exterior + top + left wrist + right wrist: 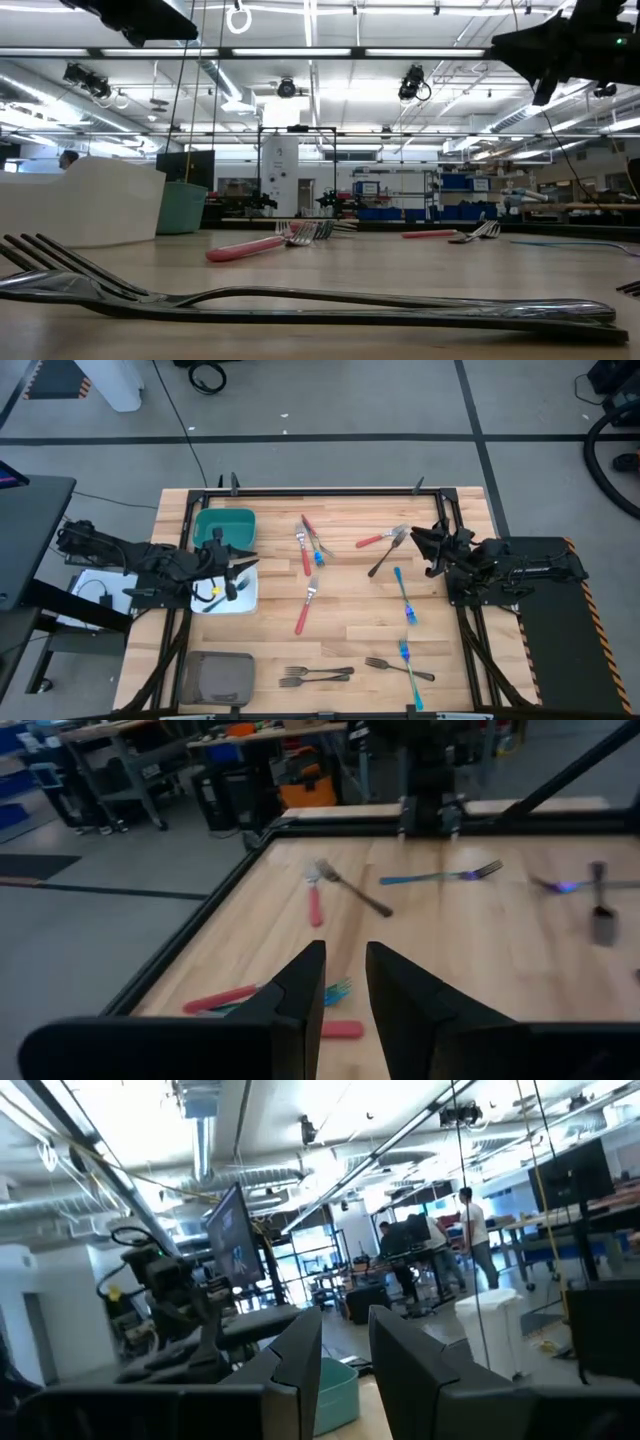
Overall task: Sort silverware by color (type)
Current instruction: Put the pink fork into the green bin
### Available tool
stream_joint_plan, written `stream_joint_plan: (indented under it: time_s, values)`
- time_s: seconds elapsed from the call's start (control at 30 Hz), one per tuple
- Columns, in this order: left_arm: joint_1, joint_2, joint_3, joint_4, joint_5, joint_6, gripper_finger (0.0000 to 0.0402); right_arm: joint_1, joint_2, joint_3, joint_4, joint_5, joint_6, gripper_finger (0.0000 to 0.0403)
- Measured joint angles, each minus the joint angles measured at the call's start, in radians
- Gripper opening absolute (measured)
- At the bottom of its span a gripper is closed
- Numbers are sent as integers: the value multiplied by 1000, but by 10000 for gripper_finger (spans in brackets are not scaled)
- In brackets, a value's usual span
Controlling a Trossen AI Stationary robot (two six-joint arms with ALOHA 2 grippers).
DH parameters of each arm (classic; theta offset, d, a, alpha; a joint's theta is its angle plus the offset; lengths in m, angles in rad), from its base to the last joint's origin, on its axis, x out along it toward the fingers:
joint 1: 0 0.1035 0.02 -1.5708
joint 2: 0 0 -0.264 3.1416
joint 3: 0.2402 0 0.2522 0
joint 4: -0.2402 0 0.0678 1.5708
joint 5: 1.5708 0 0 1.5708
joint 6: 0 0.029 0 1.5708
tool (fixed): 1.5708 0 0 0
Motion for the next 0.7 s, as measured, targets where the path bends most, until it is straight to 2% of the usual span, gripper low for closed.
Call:
stream_joint_plan:
  time_s: [0.2,0.4,0.7]
  values:
    - [63,50,0,9,0,31,86,0,0,0,-11,-37,14,96]
    - [115,111,0,14,1,102,86,0,28,0,-8,-43,106,96]
    - [167,146,0,101,4,119,86,0,190,35,74,47,185,96]
